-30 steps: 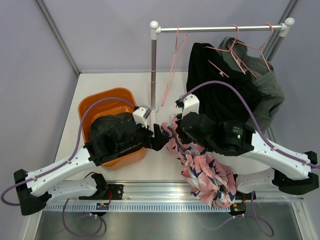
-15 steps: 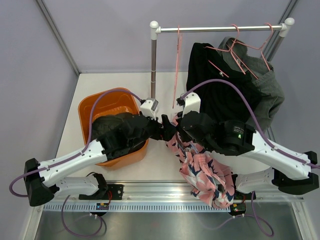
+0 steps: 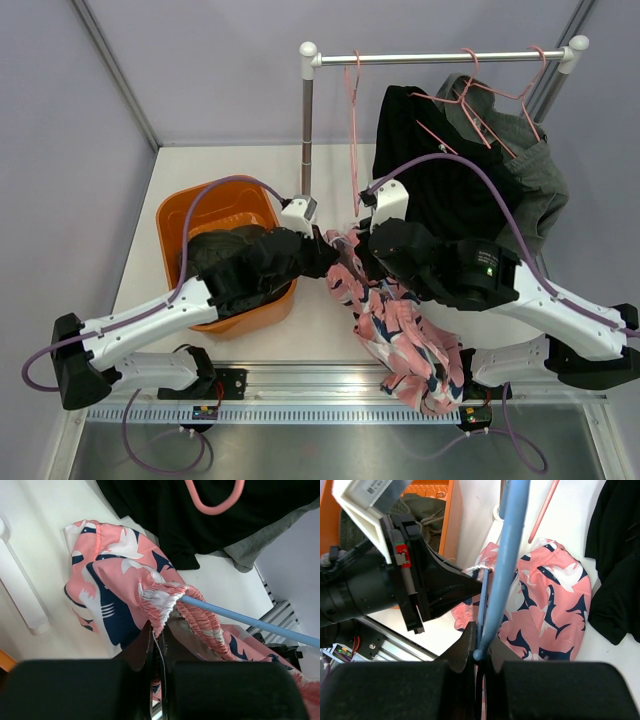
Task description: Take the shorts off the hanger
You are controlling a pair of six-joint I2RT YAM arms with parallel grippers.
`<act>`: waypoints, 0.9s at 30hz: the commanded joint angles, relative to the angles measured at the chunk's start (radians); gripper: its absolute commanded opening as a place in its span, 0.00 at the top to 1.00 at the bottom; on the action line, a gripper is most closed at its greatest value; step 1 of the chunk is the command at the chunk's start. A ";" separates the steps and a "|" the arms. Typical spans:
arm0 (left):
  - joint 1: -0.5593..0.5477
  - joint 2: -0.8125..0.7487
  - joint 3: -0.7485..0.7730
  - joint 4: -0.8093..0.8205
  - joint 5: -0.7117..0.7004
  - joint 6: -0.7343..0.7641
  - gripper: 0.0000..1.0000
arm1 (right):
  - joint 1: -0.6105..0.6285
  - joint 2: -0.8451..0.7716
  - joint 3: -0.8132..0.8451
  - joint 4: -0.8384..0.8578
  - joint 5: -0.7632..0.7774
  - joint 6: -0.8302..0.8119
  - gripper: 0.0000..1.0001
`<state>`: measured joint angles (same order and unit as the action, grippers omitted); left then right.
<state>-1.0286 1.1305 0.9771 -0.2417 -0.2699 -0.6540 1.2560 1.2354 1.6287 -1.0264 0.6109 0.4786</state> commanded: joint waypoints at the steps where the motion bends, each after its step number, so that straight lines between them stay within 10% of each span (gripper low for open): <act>1: -0.004 -0.038 0.064 -0.002 -0.081 0.019 1.00 | 0.008 -0.033 0.045 -0.012 0.059 0.011 1.00; 12: 0.209 0.074 0.117 -0.070 -0.074 0.013 1.00 | 0.008 -0.111 0.052 -0.012 -0.030 0.000 1.00; 27: 0.217 0.232 0.109 0.058 0.066 0.051 1.00 | 0.010 -0.192 -0.015 0.005 -0.034 -0.009 1.00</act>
<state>-0.8310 1.3678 1.0729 -0.2161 -0.1555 -0.6468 1.2560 1.0779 1.6127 -1.0416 0.5999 0.4675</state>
